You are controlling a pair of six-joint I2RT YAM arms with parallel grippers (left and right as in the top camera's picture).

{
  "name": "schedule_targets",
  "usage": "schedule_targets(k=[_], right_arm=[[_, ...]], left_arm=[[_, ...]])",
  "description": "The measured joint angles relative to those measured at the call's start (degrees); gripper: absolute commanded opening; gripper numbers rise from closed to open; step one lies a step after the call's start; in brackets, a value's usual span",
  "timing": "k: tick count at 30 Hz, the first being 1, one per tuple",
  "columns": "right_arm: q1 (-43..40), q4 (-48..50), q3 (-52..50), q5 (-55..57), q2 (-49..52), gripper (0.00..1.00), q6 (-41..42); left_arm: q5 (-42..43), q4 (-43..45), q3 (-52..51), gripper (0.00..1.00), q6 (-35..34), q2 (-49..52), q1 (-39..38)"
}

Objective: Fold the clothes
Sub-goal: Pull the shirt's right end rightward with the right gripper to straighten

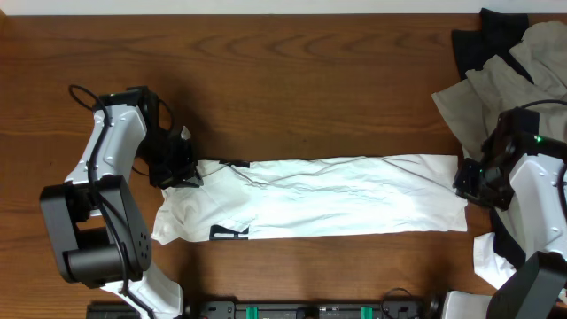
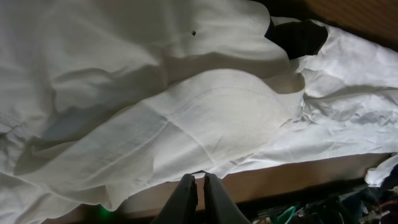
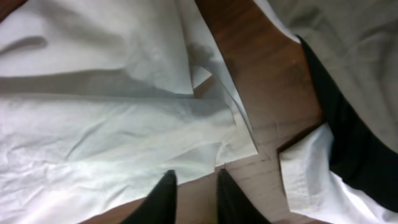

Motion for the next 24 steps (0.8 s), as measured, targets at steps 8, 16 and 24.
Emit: schedule_targets(k=[8, 16, 24], right_arm=[[0.0, 8.5, -3.2, -0.4, 2.3, 0.41, 0.0], [0.0, 12.6, -3.7, -0.2, 7.6, 0.56, 0.1], [0.0, 15.9, -3.3, 0.1, 14.9, 0.61, 0.0]], left_arm=[[0.0, 0.0, 0.0, 0.09, 0.0, 0.0, 0.0], [0.0, 0.0, 0.0, 0.09, 0.0, 0.0, 0.0], [0.0, 0.0, 0.0, 0.10, 0.0, 0.0, 0.0]])
